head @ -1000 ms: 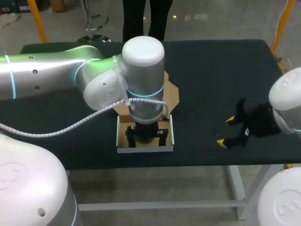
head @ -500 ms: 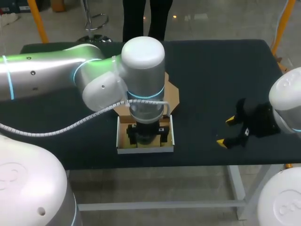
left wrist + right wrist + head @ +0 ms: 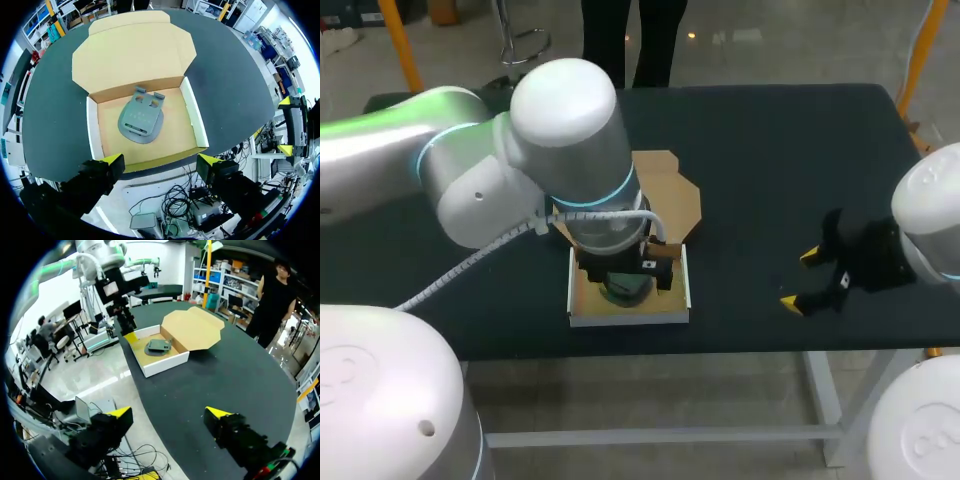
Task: Assemble the packaging by folding the flat box into shape, placing the metal phone stand inside, and closing the box properly
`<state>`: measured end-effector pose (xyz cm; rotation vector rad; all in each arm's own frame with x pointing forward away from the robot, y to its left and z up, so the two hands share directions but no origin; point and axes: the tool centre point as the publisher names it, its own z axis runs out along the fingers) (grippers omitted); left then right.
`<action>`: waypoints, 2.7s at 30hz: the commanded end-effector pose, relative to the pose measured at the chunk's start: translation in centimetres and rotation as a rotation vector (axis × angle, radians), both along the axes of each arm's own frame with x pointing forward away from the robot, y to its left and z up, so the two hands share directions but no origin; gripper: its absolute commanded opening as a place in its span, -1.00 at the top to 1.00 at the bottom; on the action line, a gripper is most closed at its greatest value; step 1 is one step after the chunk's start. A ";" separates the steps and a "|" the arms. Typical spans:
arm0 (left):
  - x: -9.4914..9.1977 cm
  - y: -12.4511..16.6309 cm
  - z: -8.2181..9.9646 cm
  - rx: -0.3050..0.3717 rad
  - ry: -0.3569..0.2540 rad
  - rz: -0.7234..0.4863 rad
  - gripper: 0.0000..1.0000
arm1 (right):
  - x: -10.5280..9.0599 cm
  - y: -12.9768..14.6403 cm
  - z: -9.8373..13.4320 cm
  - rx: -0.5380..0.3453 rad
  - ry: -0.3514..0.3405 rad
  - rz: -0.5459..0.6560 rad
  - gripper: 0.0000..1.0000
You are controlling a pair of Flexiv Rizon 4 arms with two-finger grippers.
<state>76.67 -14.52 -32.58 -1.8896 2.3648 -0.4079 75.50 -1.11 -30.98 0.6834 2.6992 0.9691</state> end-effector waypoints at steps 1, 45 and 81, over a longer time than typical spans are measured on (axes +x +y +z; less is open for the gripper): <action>-0.9 3.3 2.9 -0.107 -0.074 -0.080 -1.00 | -0.6 0.4 0.1 -0.015 -0.018 -0.016 -1.00; 5.8 10.7 4.9 -0.244 -0.283 -0.534 -1.00 | 4.3 2.1 5.4 -0.105 0.112 0.093 -1.00; 14.6 15.4 1.2 -0.525 -0.252 -0.785 -1.00 | 7.5 5.6 8.5 -0.235 0.092 0.182 -1.00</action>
